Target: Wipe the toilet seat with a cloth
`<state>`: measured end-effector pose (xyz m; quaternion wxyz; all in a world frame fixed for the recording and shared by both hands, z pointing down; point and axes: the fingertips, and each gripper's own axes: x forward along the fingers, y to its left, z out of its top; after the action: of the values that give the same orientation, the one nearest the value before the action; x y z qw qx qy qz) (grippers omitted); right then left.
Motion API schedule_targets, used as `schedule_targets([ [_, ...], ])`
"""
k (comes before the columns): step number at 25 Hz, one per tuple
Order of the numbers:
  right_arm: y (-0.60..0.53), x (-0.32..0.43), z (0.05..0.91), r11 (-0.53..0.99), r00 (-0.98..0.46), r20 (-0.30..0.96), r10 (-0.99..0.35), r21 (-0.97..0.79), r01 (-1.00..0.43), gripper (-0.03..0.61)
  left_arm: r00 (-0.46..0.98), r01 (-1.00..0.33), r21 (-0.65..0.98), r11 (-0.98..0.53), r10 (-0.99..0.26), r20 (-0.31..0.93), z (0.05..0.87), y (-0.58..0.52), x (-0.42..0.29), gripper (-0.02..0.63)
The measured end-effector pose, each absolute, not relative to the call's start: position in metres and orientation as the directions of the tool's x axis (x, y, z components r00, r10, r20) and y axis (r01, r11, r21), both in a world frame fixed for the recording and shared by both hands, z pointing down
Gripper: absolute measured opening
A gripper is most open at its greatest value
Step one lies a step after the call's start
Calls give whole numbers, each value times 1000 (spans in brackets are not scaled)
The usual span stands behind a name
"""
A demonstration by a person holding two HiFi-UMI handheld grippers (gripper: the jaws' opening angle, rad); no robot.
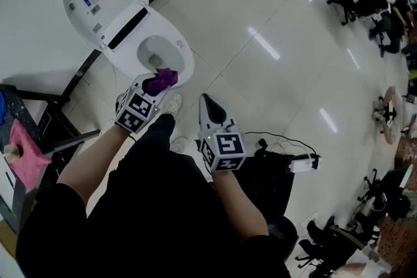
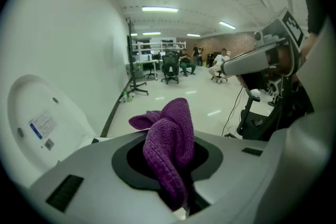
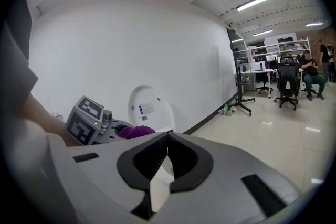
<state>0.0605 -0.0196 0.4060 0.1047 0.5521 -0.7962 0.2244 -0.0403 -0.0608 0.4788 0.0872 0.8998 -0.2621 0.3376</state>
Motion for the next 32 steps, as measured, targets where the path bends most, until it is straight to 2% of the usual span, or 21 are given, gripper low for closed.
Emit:
schedule_targets([
  [11,29,-1,341,414,-451,352,-821,-179,-893,15,695,-544,-103,-833,-516,501,358,11,-97,95],
  [18,27,-35,309,375,-405,293,-866,-152,-914,15,750,-499,-170,-850,-521,407,298,10,-127,95],
  [24,31,-55,293,309,-341,258,-904,-157,-938,15,787,-433,-192,-881,-473,395,285,11,-139,95],
  [32,28,-35,277,362,-382,253,-889,-122,-924,14,755,-519,-186,-834,-549,359,271,12,-128,95],
])
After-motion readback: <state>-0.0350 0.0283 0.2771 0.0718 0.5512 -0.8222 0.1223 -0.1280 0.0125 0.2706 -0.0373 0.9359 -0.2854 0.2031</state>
